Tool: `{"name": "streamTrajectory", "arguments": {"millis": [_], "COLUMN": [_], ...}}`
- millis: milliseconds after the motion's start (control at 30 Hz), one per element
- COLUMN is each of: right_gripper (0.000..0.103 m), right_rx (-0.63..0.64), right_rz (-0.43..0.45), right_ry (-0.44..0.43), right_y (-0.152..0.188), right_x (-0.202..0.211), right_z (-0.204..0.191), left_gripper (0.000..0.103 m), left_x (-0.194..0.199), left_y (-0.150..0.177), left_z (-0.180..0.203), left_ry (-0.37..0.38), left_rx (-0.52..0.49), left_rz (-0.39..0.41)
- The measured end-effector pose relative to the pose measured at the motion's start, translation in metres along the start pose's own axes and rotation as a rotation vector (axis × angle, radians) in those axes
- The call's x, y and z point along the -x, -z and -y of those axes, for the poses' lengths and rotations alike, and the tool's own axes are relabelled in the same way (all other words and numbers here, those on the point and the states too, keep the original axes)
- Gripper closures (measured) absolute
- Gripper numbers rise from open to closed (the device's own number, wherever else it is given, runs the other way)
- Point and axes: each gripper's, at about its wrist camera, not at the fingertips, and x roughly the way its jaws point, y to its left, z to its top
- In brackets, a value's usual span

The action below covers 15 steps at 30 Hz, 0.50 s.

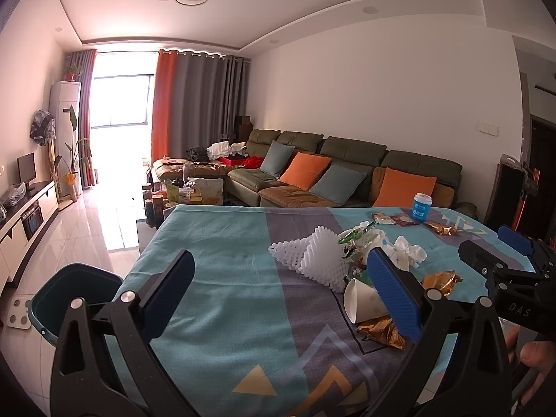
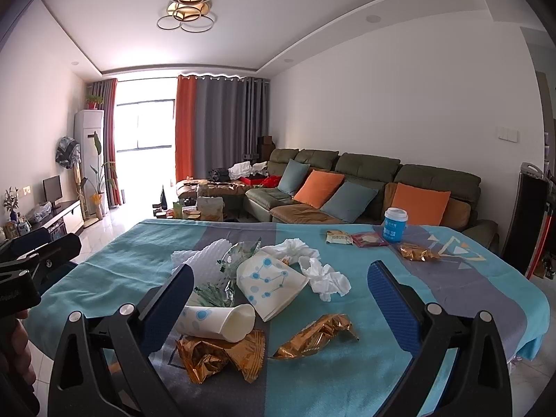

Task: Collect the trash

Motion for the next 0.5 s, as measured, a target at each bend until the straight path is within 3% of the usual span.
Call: {"name": "streamTrajectory", "arguments": {"millis": [500], "right_gripper": [0.006], "right_rx": [0.010], "right_rz": [0.006], "right_ry": [-0.010], "right_y": [-0.0013], "right_x": [0.0024], "right_z": [-0.0022], "left_gripper": [0.005], "left_x": [0.0046], "left_y": [-0.0059], "left_z": [-0.0017], "left_ry": [0.018], "left_rx": [0.021], "left_rz": [0.013]}}
